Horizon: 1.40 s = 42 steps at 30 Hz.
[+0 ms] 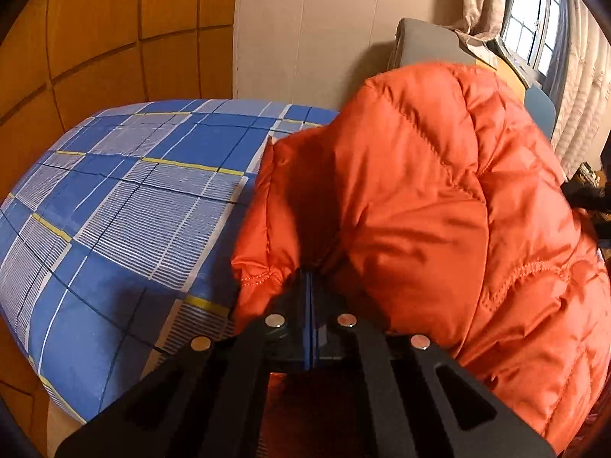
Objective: Fold large clothes
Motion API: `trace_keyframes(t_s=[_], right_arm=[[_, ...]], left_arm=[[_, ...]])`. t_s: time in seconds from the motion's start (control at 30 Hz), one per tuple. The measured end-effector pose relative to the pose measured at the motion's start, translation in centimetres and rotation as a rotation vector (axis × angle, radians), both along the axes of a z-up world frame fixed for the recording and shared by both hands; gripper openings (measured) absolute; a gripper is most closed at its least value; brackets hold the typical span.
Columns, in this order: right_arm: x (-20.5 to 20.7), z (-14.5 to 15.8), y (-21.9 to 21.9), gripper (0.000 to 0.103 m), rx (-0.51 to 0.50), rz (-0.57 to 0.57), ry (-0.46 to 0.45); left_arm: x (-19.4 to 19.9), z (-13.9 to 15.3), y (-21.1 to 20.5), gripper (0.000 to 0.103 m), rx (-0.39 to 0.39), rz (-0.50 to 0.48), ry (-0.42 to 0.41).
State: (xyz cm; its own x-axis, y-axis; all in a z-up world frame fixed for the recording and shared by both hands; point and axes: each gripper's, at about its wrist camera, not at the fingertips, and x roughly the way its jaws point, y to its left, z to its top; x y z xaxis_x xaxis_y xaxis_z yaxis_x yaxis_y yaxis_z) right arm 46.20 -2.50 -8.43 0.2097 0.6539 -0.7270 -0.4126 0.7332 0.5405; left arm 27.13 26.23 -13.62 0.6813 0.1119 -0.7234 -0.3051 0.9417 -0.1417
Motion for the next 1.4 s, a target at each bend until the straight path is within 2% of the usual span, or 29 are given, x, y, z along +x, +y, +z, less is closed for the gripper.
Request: trace_keyframes(t_s=[0.1,0.17,0.2,0.27,0.3,0.33,0.43,0.47,0.53,0.63,0.7,0.77,0.8,0.83,0.87,0.9,1.17,1.33,1.4], right_arm=[[0.1,-0.2,-0.3,0.100,0.004,-0.006,0.006],[0.2,-0.4,-0.5,0.100,0.015,-0.003,0.010],[0.2,-0.4,-0.5,0.100,0.018,-0.001,0.012],[0.2,-0.4,-0.5,0.100,0.026,0.001,0.013],[0.2,-0.5,-0.5,0.100,0.029,0.003,0.013],[0.2,-0.6,-0.5,0.100,0.034,0.005,0.014],[0.2,-0.7,-0.6,0.100,0.046,0.012,0.017],[0.4,-0.9,-0.7,0.100,0.053,0.015,0.020],[0.4,-1.2,-1.0,0.100,0.067,0.026,0.032],[0.5,-1.8,-1.5,0.100,0.100,0.067,0.053],[0.3,-2.3,-1.9,0.100,0.121,0.090,0.066],[0.3,-3.2,-2.3,0.100,0.164,0.102,0.092],[0.4,-3.6,-2.5,0.100,0.178,0.102,0.101],[0.4,-4.1,-2.6,0.100,0.200,0.105,0.117],[0.5,-4.7,-2.6,0.100,0.229,0.107,0.136],[0.7,-5.1,-2.6,0.100,0.242,0.105,0.142],[2.1,-7.0,-2.0,0.100,0.317,0.146,0.205],[2.1,-7.3,-0.9,0.100,0.316,0.147,0.157],[1.8,-6.9,-0.3,0.092,0.302,0.147,0.127]], left_arm=[[-1.3,1.7,1.1,0.003,-0.065,0.020,-0.064],[-2.4,3.0,1.7,0.014,-0.102,0.024,-0.111],[-3.2,3.9,1.9,0.024,-0.116,0.024,-0.149],[-4.3,5.5,1.8,0.030,-0.132,0.005,-0.201],[-4.6,5.9,1.5,0.036,-0.135,-0.016,-0.215],[-4.6,6.4,0.8,0.042,-0.127,-0.043,-0.216],[-3.5,5.8,-0.6,0.043,-0.123,-0.101,-0.162],[-2.6,4.8,-1.1,0.043,-0.105,-0.103,-0.109],[-1.7,3.1,-0.8,0.046,-0.127,-0.085,-0.061],[-0.9,1.3,0.1,0.045,-0.151,-0.058,-0.016],[-0.5,0.8,0.3,0.042,-0.134,-0.065,-0.008],[0.0,0.1,0.6,0.029,-0.119,-0.055,0.019],[0.4,-0.6,0.9,0.017,-0.104,-0.041,0.054],[0.5,-1.1,1.1,0.014,-0.119,-0.042,0.065],[0.7,-1.6,1.7,0.014,-0.169,-0.039,0.074],[0.8,-1.7,1.7,0.014,-0.178,-0.041,0.078],[1.1,-2.0,1.8,0.013,-0.175,-0.049,0.042],[0.9,-2.4,2.3,0.010,-0.210,-0.054,0.019],[1.0,-2.7,2.5,0.008,-0.239,-0.049,0.005]])
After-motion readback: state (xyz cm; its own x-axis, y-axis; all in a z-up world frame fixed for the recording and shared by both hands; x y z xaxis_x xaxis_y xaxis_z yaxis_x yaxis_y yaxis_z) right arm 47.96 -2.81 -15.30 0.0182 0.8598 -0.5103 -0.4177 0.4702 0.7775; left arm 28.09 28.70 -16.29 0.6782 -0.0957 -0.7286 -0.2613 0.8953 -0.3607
